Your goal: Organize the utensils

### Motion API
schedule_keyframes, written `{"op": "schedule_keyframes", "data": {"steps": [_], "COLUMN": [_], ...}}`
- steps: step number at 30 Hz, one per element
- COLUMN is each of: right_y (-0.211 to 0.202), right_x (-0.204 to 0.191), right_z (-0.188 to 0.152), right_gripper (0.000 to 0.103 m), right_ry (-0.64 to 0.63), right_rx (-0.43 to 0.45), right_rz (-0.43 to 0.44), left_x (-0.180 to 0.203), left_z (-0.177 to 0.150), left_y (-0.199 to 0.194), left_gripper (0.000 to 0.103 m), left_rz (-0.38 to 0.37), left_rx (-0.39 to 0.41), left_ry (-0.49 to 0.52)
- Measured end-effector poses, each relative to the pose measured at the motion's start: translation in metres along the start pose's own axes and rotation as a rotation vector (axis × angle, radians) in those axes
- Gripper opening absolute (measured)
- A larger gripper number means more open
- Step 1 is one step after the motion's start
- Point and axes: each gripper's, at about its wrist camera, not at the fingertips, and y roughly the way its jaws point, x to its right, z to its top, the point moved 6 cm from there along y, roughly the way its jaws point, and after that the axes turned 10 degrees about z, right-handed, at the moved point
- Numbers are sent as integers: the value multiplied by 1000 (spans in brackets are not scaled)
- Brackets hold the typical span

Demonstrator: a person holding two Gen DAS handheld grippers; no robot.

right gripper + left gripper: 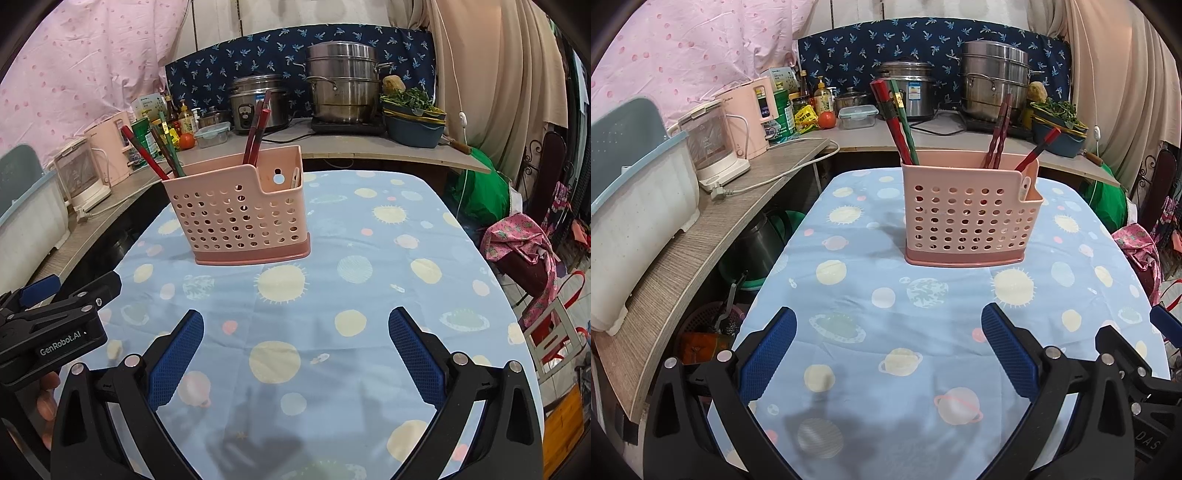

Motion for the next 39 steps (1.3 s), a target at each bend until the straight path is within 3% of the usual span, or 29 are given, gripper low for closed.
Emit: {"op": "schedule_keyframes", "data": {"steps": [39], "right_y": [1], "right_x": [6], "right_z": [-3], "right_gripper": [96], "right_ry": [0], "right_rx": [2], "right_rz": [-5], "left_x": [-6], "left_z": [1], "left_y": [1], "left_gripper": [96], "left_rz": [23], "left_rx": [1], "left_ry": [4]}}
